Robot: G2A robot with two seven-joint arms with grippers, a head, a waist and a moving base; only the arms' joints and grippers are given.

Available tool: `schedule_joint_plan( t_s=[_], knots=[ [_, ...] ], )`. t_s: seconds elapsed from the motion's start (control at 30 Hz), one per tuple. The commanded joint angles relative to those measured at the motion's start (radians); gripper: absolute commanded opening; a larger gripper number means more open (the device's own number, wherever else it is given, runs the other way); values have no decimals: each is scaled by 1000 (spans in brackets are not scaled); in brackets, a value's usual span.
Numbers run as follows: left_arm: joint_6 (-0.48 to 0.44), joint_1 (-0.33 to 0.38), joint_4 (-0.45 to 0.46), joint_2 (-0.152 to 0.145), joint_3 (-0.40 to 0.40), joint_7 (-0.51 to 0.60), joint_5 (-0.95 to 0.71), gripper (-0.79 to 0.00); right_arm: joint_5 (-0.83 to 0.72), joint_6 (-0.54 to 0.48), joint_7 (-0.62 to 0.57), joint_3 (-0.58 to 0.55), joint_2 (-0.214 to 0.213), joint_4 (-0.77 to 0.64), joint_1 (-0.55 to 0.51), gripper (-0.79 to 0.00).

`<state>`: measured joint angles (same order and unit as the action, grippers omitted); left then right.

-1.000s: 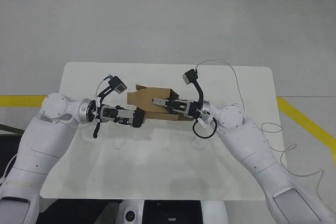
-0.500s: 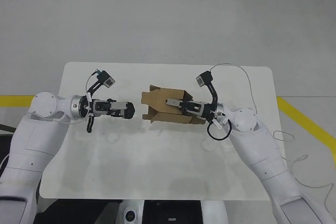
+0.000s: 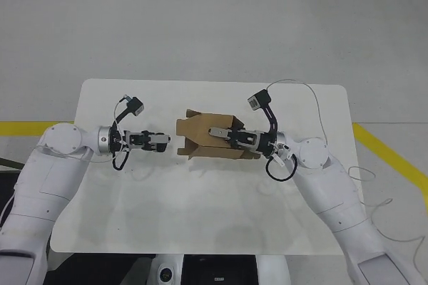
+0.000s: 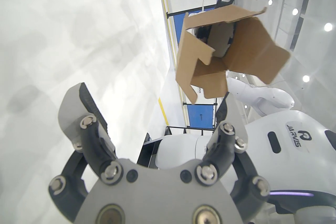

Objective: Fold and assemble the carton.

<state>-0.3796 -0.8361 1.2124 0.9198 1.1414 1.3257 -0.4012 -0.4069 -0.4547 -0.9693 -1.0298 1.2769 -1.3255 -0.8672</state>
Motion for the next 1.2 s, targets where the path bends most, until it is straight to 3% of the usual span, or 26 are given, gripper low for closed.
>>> schedule_joint_plan(
  t_s=[0.0, 0.43, 1.17],
  knots=[
    [-5, 1, -4, 3, -13, -13, 25, 0, -6, -4, -1, 5, 2, 3, 4, -785],
    [-15, 19, -25, 15, -51, 0, 22, 0, -40, -26, -14, 53, 20, 26, 36, -785],
    [-21, 22, -33, 20, -46, 18, -27, 0, -104, -49, -66, 149, 62, 93, 91, -785]
  ],
)
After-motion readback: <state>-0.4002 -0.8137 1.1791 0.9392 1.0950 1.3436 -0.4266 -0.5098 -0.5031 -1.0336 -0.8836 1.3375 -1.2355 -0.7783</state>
